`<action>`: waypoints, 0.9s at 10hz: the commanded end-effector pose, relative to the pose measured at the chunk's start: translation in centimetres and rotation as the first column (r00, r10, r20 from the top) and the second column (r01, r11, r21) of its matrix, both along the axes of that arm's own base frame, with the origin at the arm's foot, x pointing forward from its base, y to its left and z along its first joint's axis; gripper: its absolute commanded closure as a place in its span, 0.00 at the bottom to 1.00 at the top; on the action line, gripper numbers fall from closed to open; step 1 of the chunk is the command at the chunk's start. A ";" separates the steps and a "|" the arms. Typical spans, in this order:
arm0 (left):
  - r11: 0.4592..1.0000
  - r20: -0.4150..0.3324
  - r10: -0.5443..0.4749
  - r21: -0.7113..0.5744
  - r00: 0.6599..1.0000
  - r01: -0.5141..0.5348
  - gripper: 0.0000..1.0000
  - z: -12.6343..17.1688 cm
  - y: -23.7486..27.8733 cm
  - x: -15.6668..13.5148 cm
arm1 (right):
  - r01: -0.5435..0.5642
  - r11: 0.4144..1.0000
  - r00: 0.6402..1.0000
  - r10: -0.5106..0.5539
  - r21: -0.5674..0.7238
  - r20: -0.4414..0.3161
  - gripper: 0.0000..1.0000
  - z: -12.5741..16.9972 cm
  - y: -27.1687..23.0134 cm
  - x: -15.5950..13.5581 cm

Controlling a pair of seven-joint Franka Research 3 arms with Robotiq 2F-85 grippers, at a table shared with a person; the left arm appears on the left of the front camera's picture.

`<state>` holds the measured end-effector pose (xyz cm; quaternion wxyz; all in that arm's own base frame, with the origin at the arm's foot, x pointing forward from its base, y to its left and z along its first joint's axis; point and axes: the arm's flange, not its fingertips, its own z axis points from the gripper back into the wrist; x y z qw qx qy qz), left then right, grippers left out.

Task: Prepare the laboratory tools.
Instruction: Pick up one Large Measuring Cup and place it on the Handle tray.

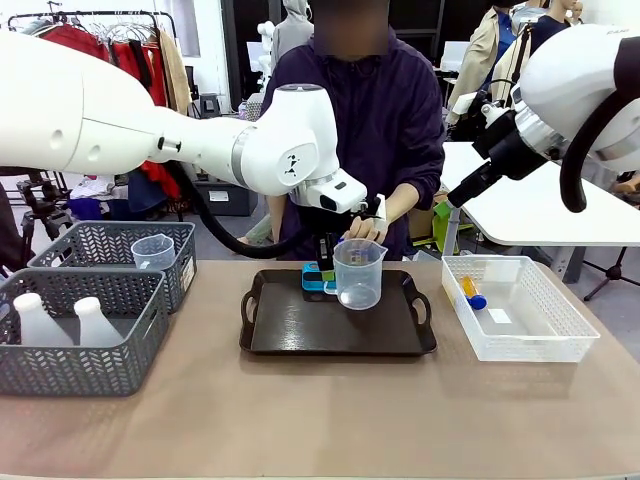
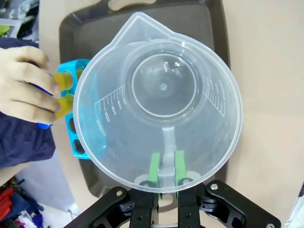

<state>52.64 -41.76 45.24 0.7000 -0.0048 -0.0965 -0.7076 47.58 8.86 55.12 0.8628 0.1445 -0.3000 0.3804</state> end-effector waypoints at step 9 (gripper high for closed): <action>0.994 -0.004 -0.108 0.002 0.994 0.108 1.00 -0.7 -2.9 1.1 | -0.001 1.000 1.000 0.001 0.007 -0.001 0.00 0.0 -0.1 0.0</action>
